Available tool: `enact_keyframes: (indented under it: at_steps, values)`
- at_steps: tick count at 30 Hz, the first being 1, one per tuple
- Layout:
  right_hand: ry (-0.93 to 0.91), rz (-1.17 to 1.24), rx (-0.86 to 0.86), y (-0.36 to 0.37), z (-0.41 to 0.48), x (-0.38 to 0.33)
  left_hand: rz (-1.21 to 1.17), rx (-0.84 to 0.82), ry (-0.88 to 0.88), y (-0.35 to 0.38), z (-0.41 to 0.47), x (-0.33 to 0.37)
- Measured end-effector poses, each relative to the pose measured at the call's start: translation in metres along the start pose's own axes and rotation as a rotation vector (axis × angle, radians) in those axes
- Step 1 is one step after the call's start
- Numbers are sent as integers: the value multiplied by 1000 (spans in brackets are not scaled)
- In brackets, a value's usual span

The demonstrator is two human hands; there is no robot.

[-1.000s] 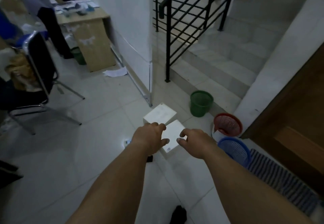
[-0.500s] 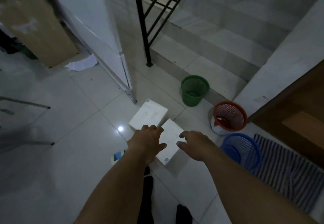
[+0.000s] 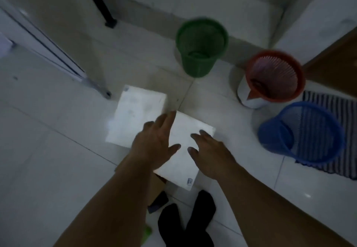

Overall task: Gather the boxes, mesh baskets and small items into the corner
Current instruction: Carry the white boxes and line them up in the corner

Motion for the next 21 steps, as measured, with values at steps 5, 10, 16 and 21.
enact_keyframes:
  at_steps: [5,10,16,21]
  values:
    - [125,5,-75,88,66,69,48,-122,1,135,59,-12]
    - [222,57,-158,152,89,123,61,-244,-32,216,85,-24]
    - [142,138,-147,185,92,135,54,-213,-137,247,94,-36]
    - [83,205,-152,181,93,134,-62,-229,-239,253,96,-45]
Point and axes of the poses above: each hand's wrist, its own z-axis towards the middle knuckle, its own y-axis out of the palm, x = y × z, the point moved 8 cm from there along z, towards the middle knuckle, and after that the axes turned 8 degrees about z, right-handed, at the moved point
